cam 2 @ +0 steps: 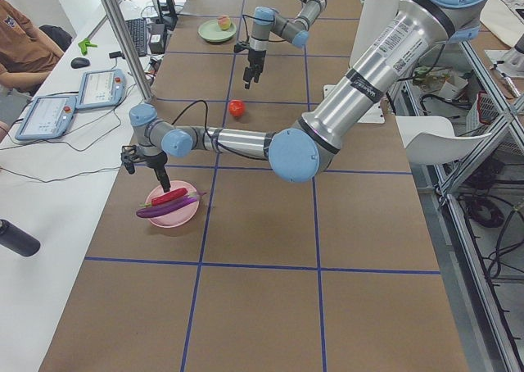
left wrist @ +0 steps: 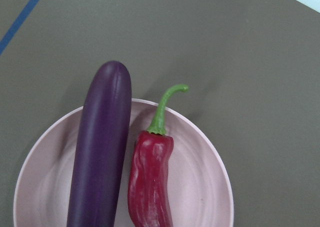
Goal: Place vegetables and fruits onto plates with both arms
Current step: 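Lower the pepper onto the pink plate while the right gripper reaches for the pomegranate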
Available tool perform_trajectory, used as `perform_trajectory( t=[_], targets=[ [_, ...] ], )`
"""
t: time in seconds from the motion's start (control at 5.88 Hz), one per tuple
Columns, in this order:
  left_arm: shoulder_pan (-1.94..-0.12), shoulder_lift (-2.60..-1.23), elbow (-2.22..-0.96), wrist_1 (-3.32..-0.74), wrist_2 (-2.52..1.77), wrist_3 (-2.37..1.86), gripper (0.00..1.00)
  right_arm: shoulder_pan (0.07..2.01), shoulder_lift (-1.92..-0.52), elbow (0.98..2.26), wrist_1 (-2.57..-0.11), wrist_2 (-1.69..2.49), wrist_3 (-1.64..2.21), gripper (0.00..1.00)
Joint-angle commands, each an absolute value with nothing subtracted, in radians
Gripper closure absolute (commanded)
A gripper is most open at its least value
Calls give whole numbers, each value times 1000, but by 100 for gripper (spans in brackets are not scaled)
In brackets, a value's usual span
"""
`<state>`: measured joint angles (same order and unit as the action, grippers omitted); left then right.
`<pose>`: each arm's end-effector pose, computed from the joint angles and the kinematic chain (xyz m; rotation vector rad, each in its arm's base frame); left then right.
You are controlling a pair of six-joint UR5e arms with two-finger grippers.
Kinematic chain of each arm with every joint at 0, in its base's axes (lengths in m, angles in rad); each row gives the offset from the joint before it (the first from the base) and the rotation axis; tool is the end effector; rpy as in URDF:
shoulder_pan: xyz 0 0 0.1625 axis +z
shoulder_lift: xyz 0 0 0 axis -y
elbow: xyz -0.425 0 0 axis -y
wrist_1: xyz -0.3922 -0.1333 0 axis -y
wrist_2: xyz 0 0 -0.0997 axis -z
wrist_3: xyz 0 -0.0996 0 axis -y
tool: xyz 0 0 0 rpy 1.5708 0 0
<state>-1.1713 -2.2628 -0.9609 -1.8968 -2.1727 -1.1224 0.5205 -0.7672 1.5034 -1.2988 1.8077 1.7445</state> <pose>0.2349 -0.7542 0.4934 -0.1244 0.7122 -0.5689 -0.5801 -0.4592 0.1615 -0.0406 -1.0376 0.5123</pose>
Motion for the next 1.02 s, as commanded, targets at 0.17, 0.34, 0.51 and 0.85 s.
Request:
perform_trajectory(
  t=[0.17, 0.34, 0.51, 0.85],
  targets=[
    [-1169, -2221, -1051, -1896, -2186, -1169, 0, 518, -626, 1307, -1310, 1796, 2001, 0],
    [-1169, -2201, -1072, -1898, -2186, -1172, 0, 522, -579, 1258, -1315, 1795, 2099, 1],
    [-1169, -2191, -1100, -1898, -2186, -1208, 0, 525, -486, 1165, -1395, 1795, 2143, 1],
    [-1167, -2166, -1137, -1899, -2186, -1230, 0, 541, -466, 1138, -1407, 1772, 2222, 1]
  ],
)
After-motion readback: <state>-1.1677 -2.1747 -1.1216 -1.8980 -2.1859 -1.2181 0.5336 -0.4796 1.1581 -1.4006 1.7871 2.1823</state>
